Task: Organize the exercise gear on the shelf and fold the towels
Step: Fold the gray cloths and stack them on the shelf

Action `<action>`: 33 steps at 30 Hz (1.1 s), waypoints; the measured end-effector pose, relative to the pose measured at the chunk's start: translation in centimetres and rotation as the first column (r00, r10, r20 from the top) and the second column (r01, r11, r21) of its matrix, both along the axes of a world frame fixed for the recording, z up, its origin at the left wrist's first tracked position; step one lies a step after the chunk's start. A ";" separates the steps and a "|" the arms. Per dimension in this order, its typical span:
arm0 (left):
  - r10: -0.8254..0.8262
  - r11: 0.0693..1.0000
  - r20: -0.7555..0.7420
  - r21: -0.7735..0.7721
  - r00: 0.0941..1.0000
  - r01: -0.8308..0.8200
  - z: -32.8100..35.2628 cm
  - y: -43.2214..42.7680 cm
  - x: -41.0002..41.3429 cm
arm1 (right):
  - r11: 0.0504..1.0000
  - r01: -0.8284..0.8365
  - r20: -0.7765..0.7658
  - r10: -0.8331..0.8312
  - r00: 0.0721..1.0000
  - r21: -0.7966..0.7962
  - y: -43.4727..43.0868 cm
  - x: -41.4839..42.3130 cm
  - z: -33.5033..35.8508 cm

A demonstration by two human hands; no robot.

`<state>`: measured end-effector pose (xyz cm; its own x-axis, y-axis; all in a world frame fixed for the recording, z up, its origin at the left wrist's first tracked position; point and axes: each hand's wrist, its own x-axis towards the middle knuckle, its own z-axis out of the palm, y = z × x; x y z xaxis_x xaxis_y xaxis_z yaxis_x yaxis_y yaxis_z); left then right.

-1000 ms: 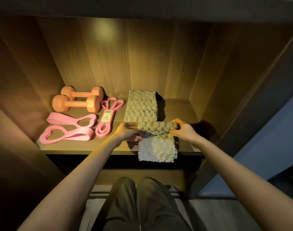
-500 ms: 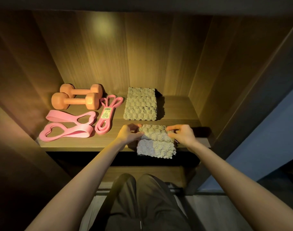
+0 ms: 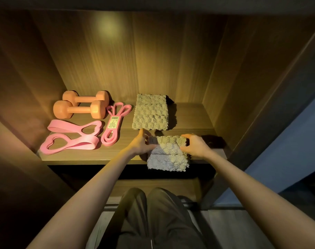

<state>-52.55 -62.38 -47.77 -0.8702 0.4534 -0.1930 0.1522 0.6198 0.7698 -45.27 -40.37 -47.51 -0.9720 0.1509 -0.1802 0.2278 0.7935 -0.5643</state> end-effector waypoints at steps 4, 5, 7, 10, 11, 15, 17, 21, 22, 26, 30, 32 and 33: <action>-0.117 0.992 -0.080 -0.063 0.990 0.112 0.0 -0.6 -0.2 | 0.992 -0.036 -0.026 0.040 0.999 0.122 -0.4 -0.3 0.7; -0.126 0.990 -0.123 -0.072 0.984 0.118 0.2 -0.8 -0.2 | 0.990 -0.035 -0.038 0.041 0.998 0.137 -0.4 -0.3 1.0; -0.118 0.992 -0.197 -0.069 0.973 0.106 0.7 -1.2 -0.4 | 0.990 -0.019 -0.088 0.032 0.996 0.140 -0.4 -0.4 1.5; -0.055 0.998 -0.308 -0.055 0.950 0.040 1.2 -1.7 -0.6 | 0.993 -0.016 -0.157 0.034 0.987 0.117 -0.8 -0.8 1.9; -0.035 0.999 -0.341 -0.049 0.939 0.019 1.3 -1.9 -0.5 | 0.995 -0.014 -0.173 0.032 0.984 0.101 -1.1 -0.9 1.8; -0.019 0.995 -0.468 -0.098 0.883 -0.030 0.6 -2.5 0.9 | 0.999 0.005 -0.207 0.006 0.978 0.052 -2.1 -0.8 0.9; -0.049 0.991 -0.528 -0.133 0.848 -0.025 0.3 -2.7 1.9 | 1.000 -0.005 -0.189 0.011 0.982 0.031 -2.1 -0.4 0.5; -0.195 0.974 -0.587 -0.207 0.786 0.087 -0.8 -3.4 2.9 | 0.998 -0.035 -0.163 0.043 0.986 0.053 -1.6 1.0 -0.3; -0.205 0.972 -0.595 -0.216 0.777 0.091 -1.2 -3.6 3.2 | 0.997 -0.043 -0.150 0.052 0.987 0.065 -1.4 1.4 -0.3; -0.049 0.997 -0.563 -0.083 0.825 0.003 -1.5 -3.9 4.0 | 0.953 -0.165 -0.037 0.180 0.983 0.252 -1.7 2.3 0.7; -0.022 0.998 -0.421 0.042 0.907 0.044 -1.2 -3.7 4.1 | 0.915 0.009 -0.287 0.117 0.951 0.403 -3.7 2.6 0.5; 0.070 0.994 -0.370 0.105 0.926 -0.034 -1.6 -3.4 4.5 | 0.966 0.044 -0.296 0.034 0.955 0.254 -4.5 2.4 0.0; 0.131 0.986 -0.328 0.138 0.936 -0.090 -1.8 -3.2 4.8 | 0.983 0.028 -0.233 0.014 0.972 0.179 -4.7 2.2 -0.3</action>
<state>-47.76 -65.58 -49.56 -0.9207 0.3524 0.1677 0.3497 0.5542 0.7554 -43.05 -45.05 -47.84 -0.9826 0.1670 0.0814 0.1132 0.8854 -0.4508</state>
